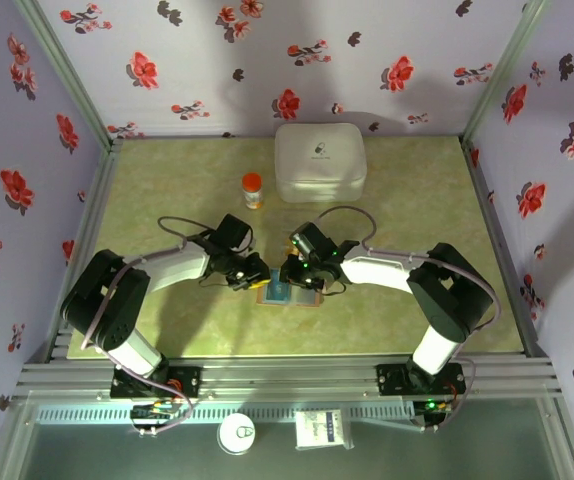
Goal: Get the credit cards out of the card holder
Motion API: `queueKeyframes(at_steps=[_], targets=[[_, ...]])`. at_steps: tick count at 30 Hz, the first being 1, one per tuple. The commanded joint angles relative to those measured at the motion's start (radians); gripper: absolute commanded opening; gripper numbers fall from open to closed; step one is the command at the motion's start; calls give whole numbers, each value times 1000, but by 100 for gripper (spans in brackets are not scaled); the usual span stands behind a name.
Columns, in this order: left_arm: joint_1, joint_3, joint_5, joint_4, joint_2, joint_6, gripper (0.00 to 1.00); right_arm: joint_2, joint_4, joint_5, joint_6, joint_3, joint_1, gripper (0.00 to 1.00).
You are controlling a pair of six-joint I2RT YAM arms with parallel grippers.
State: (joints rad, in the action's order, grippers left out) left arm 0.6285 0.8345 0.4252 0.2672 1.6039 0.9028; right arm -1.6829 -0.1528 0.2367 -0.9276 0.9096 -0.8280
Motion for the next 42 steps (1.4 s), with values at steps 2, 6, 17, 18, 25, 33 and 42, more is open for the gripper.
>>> queueKeyframes(at_steps=[2, 6, 17, 18, 25, 33, 42], targets=[[4, 31, -11, 37, 14, -36, 15, 24, 23, 7, -8, -17, 9, 25], [4, 32, -7, 39, 26, -44, 12, 19, 37, 14, -13, -17, 9, 24], [4, 26, -10, 64, 56, -51, 6, -4, 56, 28, -22, -26, 11, 25], [4, 23, -9, 66, 57, -51, 6, -7, 59, 30, -24, -27, 10, 24], [3, 13, -10, 67, 54, -48, 5, -22, 74, 42, -31, -38, 12, 24], [4, 8, -9, 66, 53, -43, 4, -28, 41, 20, -23, -39, 12, 24], [4, 3, -10, 70, 49, -42, 3, 16, -45, -37, 15, -22, 12, 25]])
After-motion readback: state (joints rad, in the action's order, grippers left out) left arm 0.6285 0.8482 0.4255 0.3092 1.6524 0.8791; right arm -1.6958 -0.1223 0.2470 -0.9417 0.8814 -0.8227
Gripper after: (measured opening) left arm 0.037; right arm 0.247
